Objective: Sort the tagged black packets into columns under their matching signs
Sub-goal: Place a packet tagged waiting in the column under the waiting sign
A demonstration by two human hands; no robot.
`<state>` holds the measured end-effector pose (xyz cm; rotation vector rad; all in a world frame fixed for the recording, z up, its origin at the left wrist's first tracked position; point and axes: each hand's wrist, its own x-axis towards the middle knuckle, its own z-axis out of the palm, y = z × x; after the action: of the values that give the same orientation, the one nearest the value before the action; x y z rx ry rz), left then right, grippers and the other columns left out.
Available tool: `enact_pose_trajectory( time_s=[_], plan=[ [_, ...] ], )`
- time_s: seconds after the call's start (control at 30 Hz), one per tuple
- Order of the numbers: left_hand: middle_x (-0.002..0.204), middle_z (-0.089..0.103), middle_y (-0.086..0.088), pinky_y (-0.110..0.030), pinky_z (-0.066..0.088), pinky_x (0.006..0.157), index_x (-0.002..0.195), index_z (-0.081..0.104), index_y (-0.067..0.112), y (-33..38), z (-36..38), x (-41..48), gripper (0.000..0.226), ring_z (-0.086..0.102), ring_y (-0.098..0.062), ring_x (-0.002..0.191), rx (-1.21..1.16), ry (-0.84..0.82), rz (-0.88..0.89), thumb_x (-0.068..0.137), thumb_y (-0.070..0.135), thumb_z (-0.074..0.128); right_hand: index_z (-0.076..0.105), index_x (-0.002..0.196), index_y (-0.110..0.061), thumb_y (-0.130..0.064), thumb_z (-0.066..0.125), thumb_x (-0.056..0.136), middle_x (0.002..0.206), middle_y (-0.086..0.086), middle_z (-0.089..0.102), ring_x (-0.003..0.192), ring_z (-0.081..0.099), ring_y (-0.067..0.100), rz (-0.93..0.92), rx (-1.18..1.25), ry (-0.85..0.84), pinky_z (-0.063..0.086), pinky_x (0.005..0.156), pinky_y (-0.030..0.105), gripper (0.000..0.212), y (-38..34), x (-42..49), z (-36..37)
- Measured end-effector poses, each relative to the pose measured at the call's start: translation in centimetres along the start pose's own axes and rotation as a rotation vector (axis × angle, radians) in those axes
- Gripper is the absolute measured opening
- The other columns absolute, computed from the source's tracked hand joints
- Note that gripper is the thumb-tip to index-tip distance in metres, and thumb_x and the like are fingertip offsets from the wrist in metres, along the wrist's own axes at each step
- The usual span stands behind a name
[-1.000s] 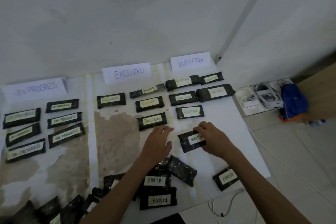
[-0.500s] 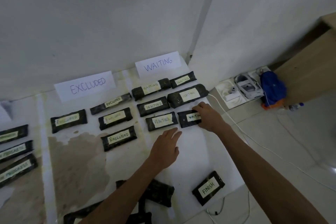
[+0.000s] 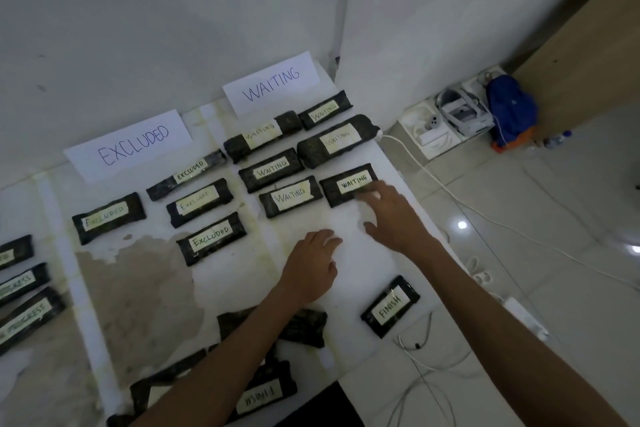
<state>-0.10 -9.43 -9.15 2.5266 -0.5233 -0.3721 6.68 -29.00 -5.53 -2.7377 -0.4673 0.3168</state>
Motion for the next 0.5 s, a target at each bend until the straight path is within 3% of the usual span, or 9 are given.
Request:
enact_pose_trajectory(
  time_s=[0.17, 0.27, 0.33, 0.43, 0.5],
  plan=[
    [0.137, 0.046, -0.010, -0.039, 0.039, 0.101, 0.130, 0.049, 0.010, 1.9, 1.7, -3.7, 0.049, 0.041, -0.027, 0.126, -0.034, -0.074, 0.019, 0.082, 0.017, 0.047, 0.057, 0.125, -0.016, -0.002, 0.061, 0.076, 0.132, 0.008, 0.051, 0.116, 0.047, 0.028, 0.062, 0.089, -0.252, 0.041, 0.094, 0.037, 0.051, -0.2, -7.5, 0.5],
    [0.136, 0.047, -0.011, -0.041, 0.042, 0.098, 0.127, 0.052, 0.010, 2.4, 2.5, -4.8, 0.048, 0.041, -0.028, 0.126, -0.031, -0.093, 0.020, 0.080, 0.016, 0.048, 0.048, 0.132, -0.022, -0.007, 0.066, 0.070, 0.139, 0.002, 0.039, 0.123, 0.038, 0.024, 0.021, -0.058, -0.437, 0.036, 0.098, 0.033, 0.066, 0.4, -10.7, 0.4],
    [0.135, 0.048, -0.011, -0.042, 0.043, 0.097, 0.125, 0.053, 0.010, 2.5, 2.7, -5.0, 0.047, 0.041, -0.028, 0.126, -0.044, -0.084, 0.016, 0.079, 0.015, 0.049, 0.045, 0.133, -0.022, -0.007, 0.069, 0.068, 0.143, 0.004, 0.033, 0.127, 0.036, 0.026, -0.019, -0.145, -0.456, 0.036, 0.098, 0.035, 0.071, 0.7, -12.3, 0.9],
    [0.139, 0.043, -0.008, -0.038, 0.037, 0.102, 0.131, 0.048, 0.012, 2.4, 2.3, -4.9, 0.048, 0.036, -0.025, 0.129, -0.049, -0.108, 0.010, 0.083, 0.017, 0.047, 0.058, 0.114, -0.021, -0.007, 0.080, 0.055, 0.120, 0.007, 0.055, 0.100, 0.057, 0.026, -0.103, -0.246, -0.366, 0.049, 0.073, 0.034, 0.064, 0.8, -13.0, 2.1],
    [0.140, 0.041, -0.006, -0.035, 0.034, 0.103, 0.134, 0.044, 0.013, 2.4, 1.9, -4.9, 0.048, 0.035, -0.023, 0.128, -0.038, -0.115, 0.005, 0.086, 0.016, 0.048, 0.062, 0.100, -0.021, -0.013, 0.085, 0.045, 0.095, 0.002, 0.059, 0.077, 0.057, 0.019, -0.126, -0.293, -0.327, 0.046, 0.057, 0.028, 0.060, 0.7, -12.6, 2.3]
  ],
)
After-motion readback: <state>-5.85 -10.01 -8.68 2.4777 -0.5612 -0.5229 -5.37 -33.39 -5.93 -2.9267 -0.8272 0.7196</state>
